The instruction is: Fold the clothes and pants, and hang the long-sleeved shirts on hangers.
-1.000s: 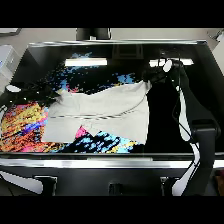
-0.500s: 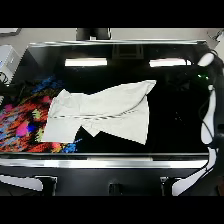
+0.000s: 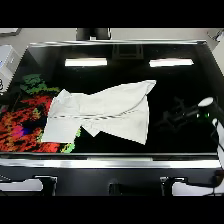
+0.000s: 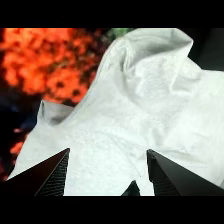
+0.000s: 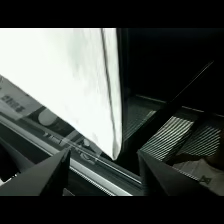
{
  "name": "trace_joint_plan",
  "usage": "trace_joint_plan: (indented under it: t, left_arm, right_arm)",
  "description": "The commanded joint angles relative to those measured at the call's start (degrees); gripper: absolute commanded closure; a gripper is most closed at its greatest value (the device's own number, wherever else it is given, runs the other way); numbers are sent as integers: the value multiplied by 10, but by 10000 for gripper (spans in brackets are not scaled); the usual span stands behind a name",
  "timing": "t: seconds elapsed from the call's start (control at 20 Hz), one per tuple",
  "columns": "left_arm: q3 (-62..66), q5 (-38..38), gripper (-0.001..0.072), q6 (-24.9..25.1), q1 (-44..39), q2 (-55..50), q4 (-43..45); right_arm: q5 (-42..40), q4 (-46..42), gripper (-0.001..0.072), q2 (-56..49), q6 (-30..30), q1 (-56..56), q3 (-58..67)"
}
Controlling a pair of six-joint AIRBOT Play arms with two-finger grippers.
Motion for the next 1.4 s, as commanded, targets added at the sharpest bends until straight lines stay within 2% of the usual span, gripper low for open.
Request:
trace_joint_plan:
  t: [0.0,0.2,0.45,0.85,0.9,0.95,1.0,1.05,1.2,1.35]
  left_arm:
    - [-20,-8,137,-2,-2,23,-10]
    - [-20,-15,137,-6,-11,24,-26]
    - [-20,-15,137,-15,-18,24,-26]
    - [-20,-15,137,-21,-18,24,-26]
    - [-20,-14,137,-21,-18,24,-26]
    - [-20,-14,137,-20,-18,24,-25]
    - [-20,-14,137,-19,-18,24,-23]
    - [-20,-14,137,-11,-18,24,-21]
    - [-25,-11,137,42,-6,23,-20]
    - [-59,28,138,134,22,23,-20]
  right_arm:
    - [-64,53,219,74,-57,-2,-159]
    - [-97,89,219,98,-80,-2,-227]
    - [-148,104,219,99,-89,15,-237]
    - [-270,96,241,99,-29,127,-237]
    - [-277,96,331,99,-26,132,-237]
    - [-279,98,459,99,-26,139,-237]
    - [-277,97,633,99,-28,144,-237]
    - [-273,99,683,99,-29,145,-237]
    - [-258,101,684,107,-29,145,-237]
    - [-228,102,684,127,-23,145,-237]
